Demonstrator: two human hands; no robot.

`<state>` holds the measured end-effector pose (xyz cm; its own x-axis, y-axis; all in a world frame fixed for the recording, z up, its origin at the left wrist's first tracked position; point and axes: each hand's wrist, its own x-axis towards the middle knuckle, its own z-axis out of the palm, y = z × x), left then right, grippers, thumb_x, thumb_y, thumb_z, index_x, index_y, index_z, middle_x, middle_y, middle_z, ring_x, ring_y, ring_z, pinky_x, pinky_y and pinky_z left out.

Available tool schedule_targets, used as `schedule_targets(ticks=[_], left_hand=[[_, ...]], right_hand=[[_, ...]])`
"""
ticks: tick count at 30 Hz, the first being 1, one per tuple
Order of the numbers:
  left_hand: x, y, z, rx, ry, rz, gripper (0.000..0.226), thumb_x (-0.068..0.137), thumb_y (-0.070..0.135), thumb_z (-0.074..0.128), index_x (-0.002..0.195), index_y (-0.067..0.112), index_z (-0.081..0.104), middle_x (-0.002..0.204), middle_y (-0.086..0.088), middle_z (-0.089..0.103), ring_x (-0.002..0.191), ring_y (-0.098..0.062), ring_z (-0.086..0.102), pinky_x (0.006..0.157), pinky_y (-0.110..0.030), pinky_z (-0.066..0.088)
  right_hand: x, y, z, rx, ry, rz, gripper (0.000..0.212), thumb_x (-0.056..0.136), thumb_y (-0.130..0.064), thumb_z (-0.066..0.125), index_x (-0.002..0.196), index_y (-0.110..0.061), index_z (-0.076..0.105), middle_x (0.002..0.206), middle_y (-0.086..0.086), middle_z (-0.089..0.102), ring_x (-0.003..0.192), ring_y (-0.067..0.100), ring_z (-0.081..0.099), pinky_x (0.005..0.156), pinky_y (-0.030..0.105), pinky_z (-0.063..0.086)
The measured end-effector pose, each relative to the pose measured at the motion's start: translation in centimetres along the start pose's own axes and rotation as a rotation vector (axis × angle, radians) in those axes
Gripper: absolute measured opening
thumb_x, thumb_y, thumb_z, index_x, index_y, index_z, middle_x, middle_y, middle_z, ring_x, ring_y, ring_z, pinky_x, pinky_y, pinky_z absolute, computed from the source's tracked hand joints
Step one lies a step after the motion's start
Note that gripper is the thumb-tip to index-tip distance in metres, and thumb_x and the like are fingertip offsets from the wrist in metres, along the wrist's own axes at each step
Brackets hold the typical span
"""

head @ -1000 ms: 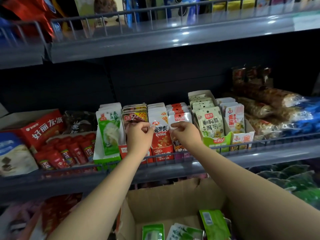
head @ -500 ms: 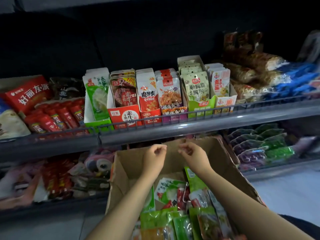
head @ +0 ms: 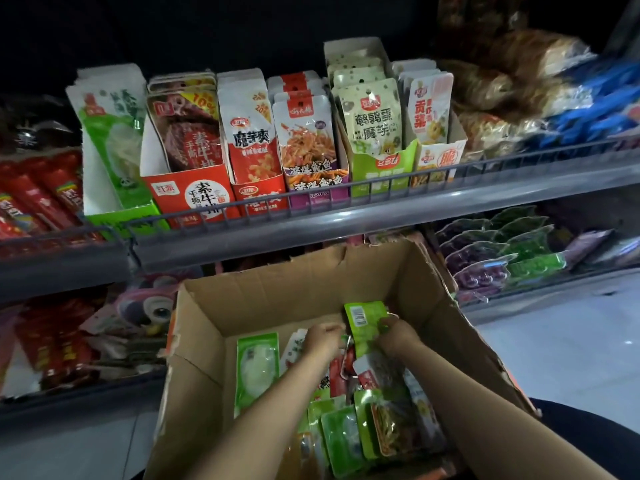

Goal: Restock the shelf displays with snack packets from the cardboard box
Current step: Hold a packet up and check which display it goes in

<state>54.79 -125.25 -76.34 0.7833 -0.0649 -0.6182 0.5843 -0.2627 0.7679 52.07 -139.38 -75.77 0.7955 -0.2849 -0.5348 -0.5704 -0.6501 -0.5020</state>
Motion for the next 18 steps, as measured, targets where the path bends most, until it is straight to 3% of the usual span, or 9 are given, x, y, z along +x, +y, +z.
schedule_targets(ticks=[2, 5, 8, 11, 14, 16, 18], left_hand=[[0.6, 0.3, 0.6, -0.094, -0.038, -0.062, 0.018, 0.096, 0.011, 0.051, 0.112, 0.007, 0.058, 0.103, -0.007, 0.062, 0.067, -0.011, 0.064, 0.059, -0.022, 0.049], [1.7, 0.5, 1.4, -0.180, -0.023, -0.115, 0.015, 0.096, 0.014, 0.052, 0.108, 0.010, 0.060, 0.089, -0.002, 0.067, 0.041, -0.002, 0.058, 0.035, -0.013, 0.030], [2.2, 0.5, 1.9, -0.236, -0.009, -0.169, 0.014, 0.093, 0.020, 0.058, 0.101, 0.009, 0.065, 0.061, 0.004, 0.064, 0.033, -0.002, 0.046, 0.031, -0.013, 0.019], [2.1, 0.7, 2.2, -0.299, -0.042, -0.221, 0.011, 0.093, 0.020, 0.059, 0.085, 0.013, 0.062, 0.057, 0.004, 0.061, 0.027, 0.001, 0.040, 0.028, -0.011, 0.016], [1.5, 1.3, 1.8, -0.398, -0.087, -0.243, 0.016, 0.094, 0.020, 0.057, 0.079, 0.016, 0.056, 0.045, 0.010, 0.061, 0.029, 0.001, 0.048, 0.026, -0.011, 0.015], [0.6, 1.9, 1.2, -0.463, -0.107, -0.242, 0.012, 0.095, 0.019, 0.055, 0.084, 0.014, 0.056, 0.067, 0.008, 0.068, 0.034, -0.001, 0.055, 0.028, -0.009, 0.017], [-0.3, 2.4, 0.5, -0.498, -0.123, -0.226, 0.008, 0.096, 0.018, 0.054, 0.098, 0.012, 0.058, 0.100, -0.001, 0.062, 0.038, -0.004, 0.059, 0.029, -0.008, 0.021]], right_hand=[[0.5, 0.1, 0.1, -0.025, -0.017, 0.020, 0.042, 0.091, -0.022, 0.058, 0.129, -0.006, 0.050, 0.132, 0.013, 0.055, 0.122, 0.028, 0.051, 0.097, 0.026, 0.038], [1.3, 0.3, 0.3, -0.004, -0.021, 0.048, 0.045, 0.091, -0.026, 0.059, 0.132, -0.009, 0.050, 0.136, 0.011, 0.052, 0.125, 0.025, 0.050, 0.101, 0.026, 0.036], [2.0, 0.7, 0.6, 0.071, 0.017, 0.076, 0.045, 0.089, -0.025, 0.063, 0.130, -0.009, 0.054, 0.131, 0.012, 0.057, 0.120, 0.027, 0.054, 0.101, 0.030, 0.040], [2.6, 1.0, 0.9, 0.200, 0.070, 0.097, 0.038, 0.088, -0.020, 0.064, 0.123, -0.006, 0.061, 0.122, 0.016, 0.063, 0.113, 0.031, 0.058, 0.096, 0.034, 0.045], [2.7, 0.9, 1.0, 0.343, 0.095, 0.118, 0.032, 0.090, -0.021, 0.060, 0.116, -0.003, 0.065, 0.111, 0.016, 0.067, 0.101, 0.030, 0.062, 0.090, 0.036, 0.046], [2.5, 0.5, 0.8, 0.569, 0.103, 0.144, 0.029, 0.092, -0.020, 0.059, 0.115, -0.004, 0.065, 0.095, 0.013, 0.066, 0.084, 0.026, 0.059, 0.083, 0.039, 0.050], [1.6, -0.4, 0.3, 0.771, 0.099, 0.163, 0.019, 0.094, -0.019, 0.056, 0.108, -0.008, 0.064, 0.076, 0.010, 0.061, 0.067, 0.024, 0.055, 0.063, 0.034, 0.050]])
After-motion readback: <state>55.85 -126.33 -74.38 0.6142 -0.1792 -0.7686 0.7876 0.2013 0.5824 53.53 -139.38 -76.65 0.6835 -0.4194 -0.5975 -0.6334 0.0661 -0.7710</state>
